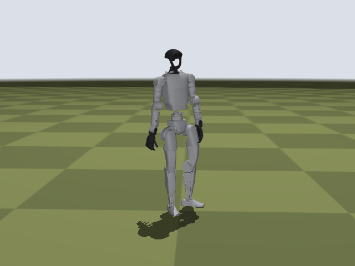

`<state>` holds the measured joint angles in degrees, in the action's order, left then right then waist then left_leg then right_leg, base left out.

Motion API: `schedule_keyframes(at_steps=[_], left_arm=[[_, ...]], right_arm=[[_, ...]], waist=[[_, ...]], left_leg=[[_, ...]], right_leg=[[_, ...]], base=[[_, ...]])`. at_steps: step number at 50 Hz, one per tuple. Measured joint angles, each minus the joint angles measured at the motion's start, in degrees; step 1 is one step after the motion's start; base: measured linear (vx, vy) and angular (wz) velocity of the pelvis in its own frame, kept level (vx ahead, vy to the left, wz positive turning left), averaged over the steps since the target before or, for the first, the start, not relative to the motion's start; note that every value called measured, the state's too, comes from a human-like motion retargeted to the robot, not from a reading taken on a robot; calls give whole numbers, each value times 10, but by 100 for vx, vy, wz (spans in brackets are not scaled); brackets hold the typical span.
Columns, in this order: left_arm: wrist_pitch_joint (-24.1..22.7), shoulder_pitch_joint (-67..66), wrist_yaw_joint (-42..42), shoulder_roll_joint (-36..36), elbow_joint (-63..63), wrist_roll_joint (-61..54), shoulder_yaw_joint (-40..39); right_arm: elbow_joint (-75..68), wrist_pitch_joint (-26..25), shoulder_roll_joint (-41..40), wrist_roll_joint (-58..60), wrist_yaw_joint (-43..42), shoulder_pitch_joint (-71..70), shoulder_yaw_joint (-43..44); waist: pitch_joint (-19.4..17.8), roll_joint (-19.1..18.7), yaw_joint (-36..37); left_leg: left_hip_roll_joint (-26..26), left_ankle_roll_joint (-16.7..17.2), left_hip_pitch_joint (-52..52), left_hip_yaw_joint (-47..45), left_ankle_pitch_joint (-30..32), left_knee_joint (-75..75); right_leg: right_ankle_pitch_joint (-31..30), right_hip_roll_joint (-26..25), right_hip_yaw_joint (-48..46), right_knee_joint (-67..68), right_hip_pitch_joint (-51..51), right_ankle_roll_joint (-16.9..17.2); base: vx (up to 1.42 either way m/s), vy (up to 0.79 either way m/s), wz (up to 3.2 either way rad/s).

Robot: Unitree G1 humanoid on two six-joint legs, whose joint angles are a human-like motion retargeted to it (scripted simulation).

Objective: In place motions

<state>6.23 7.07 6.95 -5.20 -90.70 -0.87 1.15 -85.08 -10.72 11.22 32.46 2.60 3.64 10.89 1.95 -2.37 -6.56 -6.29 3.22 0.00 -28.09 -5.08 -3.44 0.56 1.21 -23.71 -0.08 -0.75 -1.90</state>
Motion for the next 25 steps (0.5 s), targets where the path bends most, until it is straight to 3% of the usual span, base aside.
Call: schedule_keyframes(at_steps=[13,25], left_arm=[[2,-27,-2,26,-40,18,3],[3,-29,0,30,-41,28,14]], right_arm=[[-12,-12,23,-34,-4,8,41],[9,-10,4,-36,10,-3,27]], waist=[[-1,-16,-7],[3,-20,3]], left_leg=[[-11,9,-10,9,11,-34],[-6,10,-20,13,16,-30]], right_leg=[[4,-9,16,3,2,-12],[10,-5,0,1,-5,-11]], base=[[-8,-3,-3],[1,3,19]])
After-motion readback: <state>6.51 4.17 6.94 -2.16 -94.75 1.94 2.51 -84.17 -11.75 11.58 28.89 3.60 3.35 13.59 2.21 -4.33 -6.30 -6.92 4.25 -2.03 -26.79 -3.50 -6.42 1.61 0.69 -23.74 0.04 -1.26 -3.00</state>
